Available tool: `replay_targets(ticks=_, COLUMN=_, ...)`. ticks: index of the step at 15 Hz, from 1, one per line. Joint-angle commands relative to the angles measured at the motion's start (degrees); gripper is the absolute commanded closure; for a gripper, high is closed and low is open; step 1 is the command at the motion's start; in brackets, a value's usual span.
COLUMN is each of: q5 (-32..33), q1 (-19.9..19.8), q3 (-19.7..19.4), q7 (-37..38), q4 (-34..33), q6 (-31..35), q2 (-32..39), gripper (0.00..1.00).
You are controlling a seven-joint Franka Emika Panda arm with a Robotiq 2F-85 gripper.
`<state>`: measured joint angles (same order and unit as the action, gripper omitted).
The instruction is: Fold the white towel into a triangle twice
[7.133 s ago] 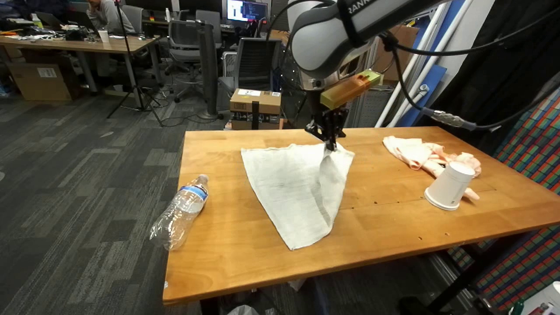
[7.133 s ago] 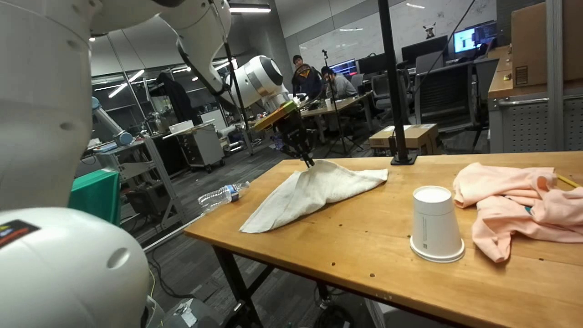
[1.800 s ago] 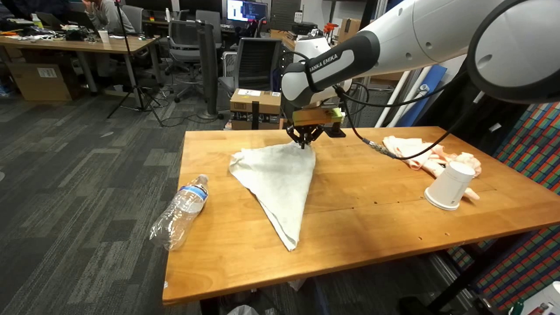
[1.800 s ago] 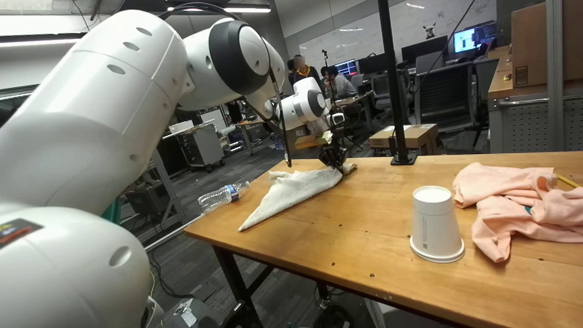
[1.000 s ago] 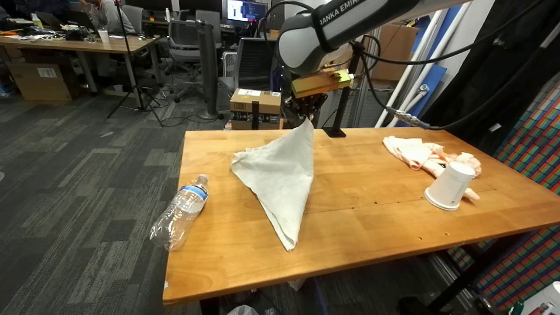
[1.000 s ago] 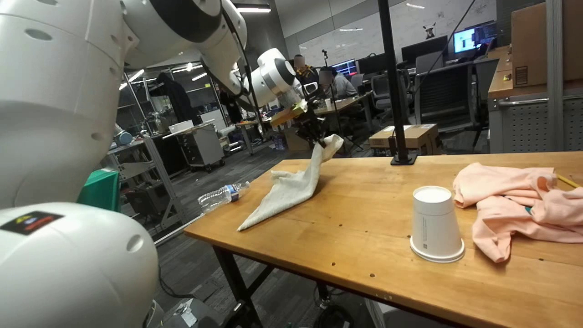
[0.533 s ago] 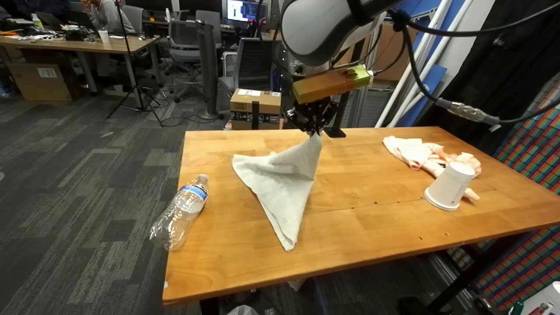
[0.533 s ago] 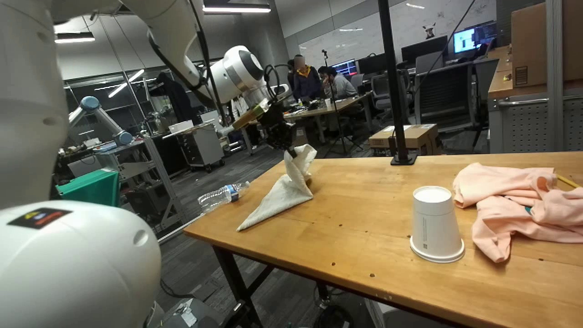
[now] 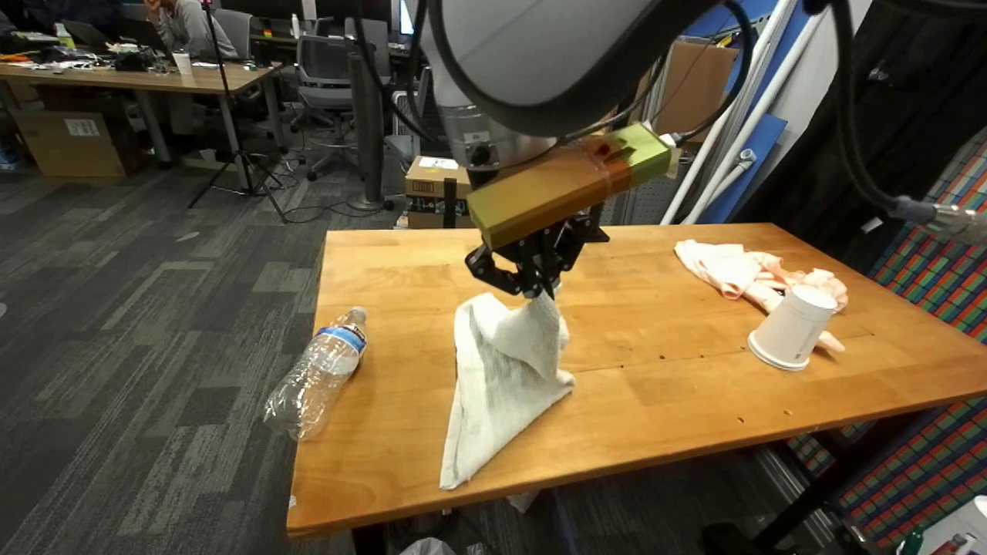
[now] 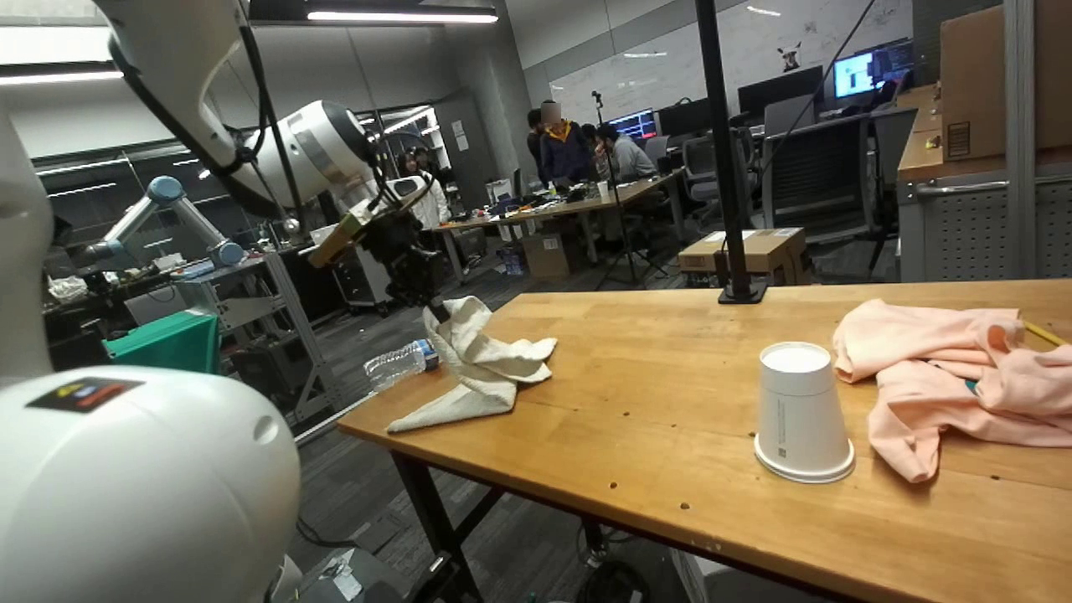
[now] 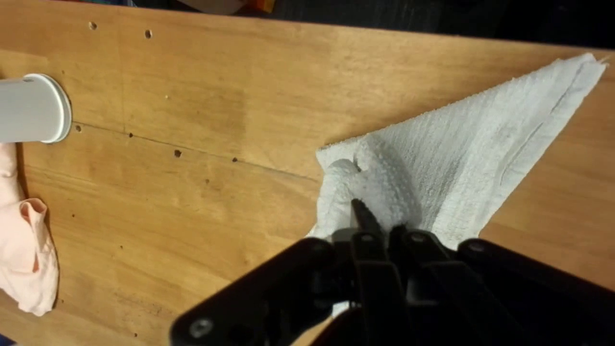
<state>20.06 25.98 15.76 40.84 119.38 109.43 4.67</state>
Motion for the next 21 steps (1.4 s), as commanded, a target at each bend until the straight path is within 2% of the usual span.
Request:
replay_targets(ticks=1, q5=2.45, q1=0.96, q3=3.87, q7=3.32, q4=1.42, q6=-1.67, q2=-0.11, gripper=0.95)
replay_targets(ticks=5, q5=5.52, q1=2.42, q3=6.53, q7=5.36, q4=0.81, q6=-3.71, q2=2.12, gripper=0.92)
replay_targets(ticks=9, q5=6.68, q1=4.10, q3=7.86, q7=6.19, q4=-0.69, q6=-4.21, q2=5.05, gripper=0.94)
replay_targets(ticks=13, q5=2.19, q1=4.64, q3=8.48, q7=4.15, q4=-1.59, q6=-0.85, q2=6.52, gripper=0.93)
replay_targets(ticks=21, q5=-12.94, q1=2.76, q3=7.97, q7=-1.69, q4=0.22, q6=8.81, q2=5.52, gripper=0.93)
